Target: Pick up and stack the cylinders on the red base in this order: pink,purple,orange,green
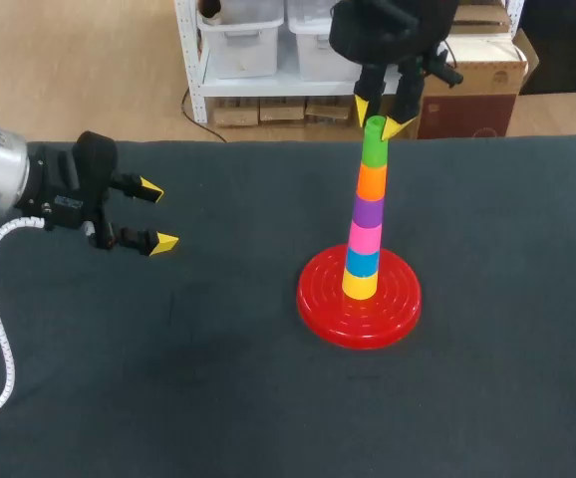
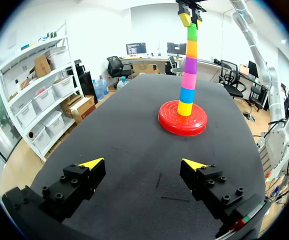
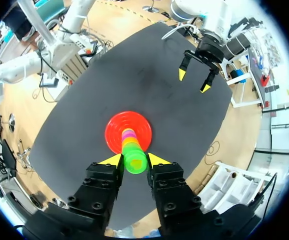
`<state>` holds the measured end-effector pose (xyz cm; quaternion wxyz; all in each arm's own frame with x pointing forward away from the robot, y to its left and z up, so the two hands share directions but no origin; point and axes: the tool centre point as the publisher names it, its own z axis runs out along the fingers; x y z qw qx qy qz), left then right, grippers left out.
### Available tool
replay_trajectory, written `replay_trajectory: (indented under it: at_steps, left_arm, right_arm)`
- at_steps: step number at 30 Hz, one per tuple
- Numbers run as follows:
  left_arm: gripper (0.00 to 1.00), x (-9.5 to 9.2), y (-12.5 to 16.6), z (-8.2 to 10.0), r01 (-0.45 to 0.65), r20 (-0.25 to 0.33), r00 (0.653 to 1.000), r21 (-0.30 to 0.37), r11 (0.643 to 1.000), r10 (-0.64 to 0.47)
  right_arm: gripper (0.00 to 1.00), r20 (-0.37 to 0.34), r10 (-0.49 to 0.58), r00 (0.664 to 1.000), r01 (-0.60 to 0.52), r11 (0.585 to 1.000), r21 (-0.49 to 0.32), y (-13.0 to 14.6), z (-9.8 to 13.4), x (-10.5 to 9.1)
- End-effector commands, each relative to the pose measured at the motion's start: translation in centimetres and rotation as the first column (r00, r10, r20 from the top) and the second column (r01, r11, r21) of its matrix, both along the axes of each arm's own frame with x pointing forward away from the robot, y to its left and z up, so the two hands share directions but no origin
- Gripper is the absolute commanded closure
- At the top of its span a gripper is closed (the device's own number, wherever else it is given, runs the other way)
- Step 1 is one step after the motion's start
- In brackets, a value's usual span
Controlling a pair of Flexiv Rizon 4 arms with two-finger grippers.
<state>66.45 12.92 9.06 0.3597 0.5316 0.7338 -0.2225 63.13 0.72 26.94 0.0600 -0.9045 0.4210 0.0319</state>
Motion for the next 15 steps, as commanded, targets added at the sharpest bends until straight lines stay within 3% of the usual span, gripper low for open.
replay_trajectory:
  at_steps: [1,10,15]
  left_arm:
    - [0.00,0.2,0.0,0.0,0.002,-0.005,1.000,0.004,1.000,-0.002]
    - [0.00,0.2,0.0,0.0,0.002,-0.005,1.000,0.004,1.000,-0.002]
    - [0.00,0.2,0.0,0.0,0.002,-0.005,1.000,0.004,1.000,-0.002]
  right_arm:
    - [1.00,-0.036,-0.006,0.999,0.006,1.000,0.007,-0.1,-0.2,1.1]
    - [1.00,-0.088,-0.042,0.995,0.046,0.998,0.042,-0.7,-1.1,0.7]
    - [1.00,-0.103,-0.052,0.993,0.054,0.998,0.022,-1.0,-2.0,0.4]
